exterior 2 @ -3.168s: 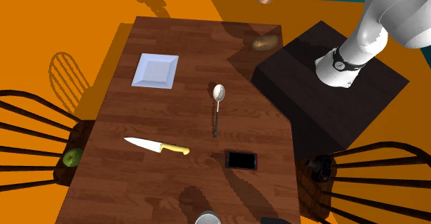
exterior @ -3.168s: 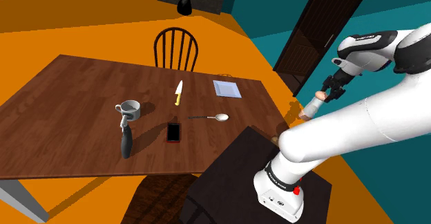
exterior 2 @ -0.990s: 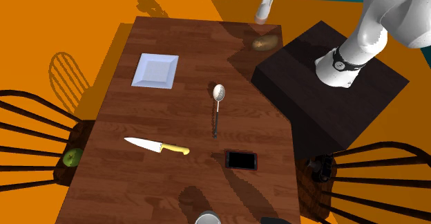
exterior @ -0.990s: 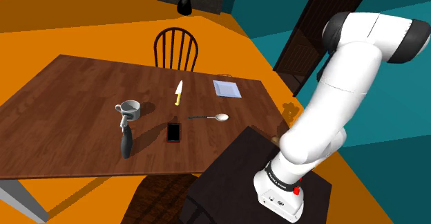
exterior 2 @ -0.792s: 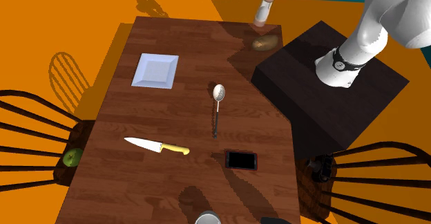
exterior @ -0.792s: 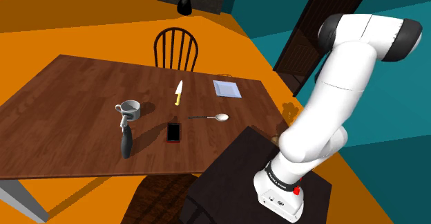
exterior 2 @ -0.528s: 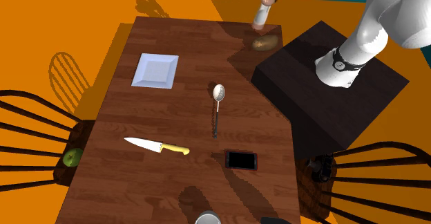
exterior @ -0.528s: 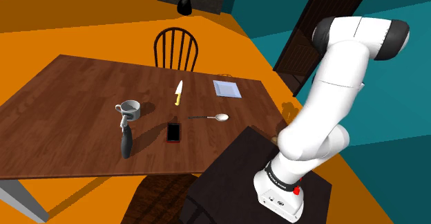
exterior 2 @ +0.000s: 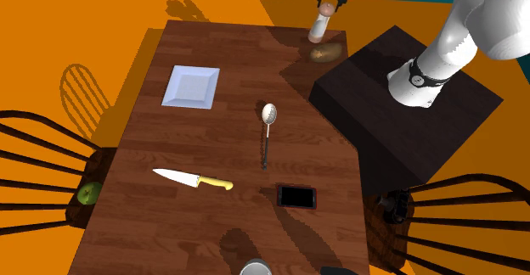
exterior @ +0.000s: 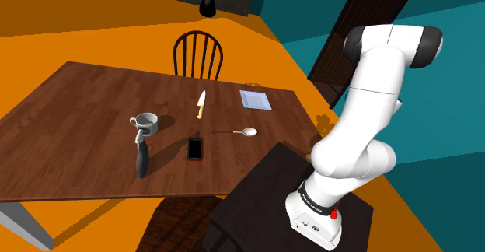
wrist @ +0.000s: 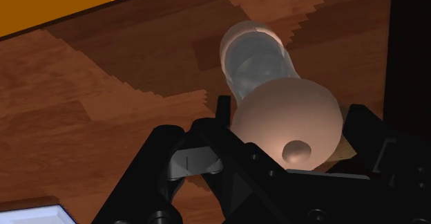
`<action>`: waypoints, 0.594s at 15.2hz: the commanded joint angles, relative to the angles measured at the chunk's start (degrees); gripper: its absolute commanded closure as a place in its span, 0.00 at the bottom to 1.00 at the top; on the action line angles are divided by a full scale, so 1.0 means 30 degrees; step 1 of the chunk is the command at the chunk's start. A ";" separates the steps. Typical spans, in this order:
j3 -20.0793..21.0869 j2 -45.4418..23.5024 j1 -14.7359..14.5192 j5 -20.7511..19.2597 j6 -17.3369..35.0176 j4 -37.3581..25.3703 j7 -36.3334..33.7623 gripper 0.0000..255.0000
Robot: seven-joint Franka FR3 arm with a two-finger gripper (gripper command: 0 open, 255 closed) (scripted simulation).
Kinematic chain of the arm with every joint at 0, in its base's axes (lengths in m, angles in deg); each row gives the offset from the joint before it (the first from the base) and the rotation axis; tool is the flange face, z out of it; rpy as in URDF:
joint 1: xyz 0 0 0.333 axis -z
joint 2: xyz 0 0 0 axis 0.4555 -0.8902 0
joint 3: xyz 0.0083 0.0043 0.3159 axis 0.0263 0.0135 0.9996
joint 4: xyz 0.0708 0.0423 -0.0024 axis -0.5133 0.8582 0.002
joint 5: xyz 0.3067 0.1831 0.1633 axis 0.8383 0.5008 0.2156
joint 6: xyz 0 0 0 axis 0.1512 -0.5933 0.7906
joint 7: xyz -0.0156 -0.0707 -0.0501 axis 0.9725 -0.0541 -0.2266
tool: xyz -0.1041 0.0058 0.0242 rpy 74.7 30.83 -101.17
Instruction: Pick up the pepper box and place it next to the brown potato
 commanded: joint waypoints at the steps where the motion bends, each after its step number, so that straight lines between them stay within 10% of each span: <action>1: 0.0697 -0.0544 0.0559 0.0734 0.0249 -0.0137 0.0494 1.00; 9: 0.0902 -0.0707 0.0721 0.0949 0.0325 -0.0179 0.0642 1.00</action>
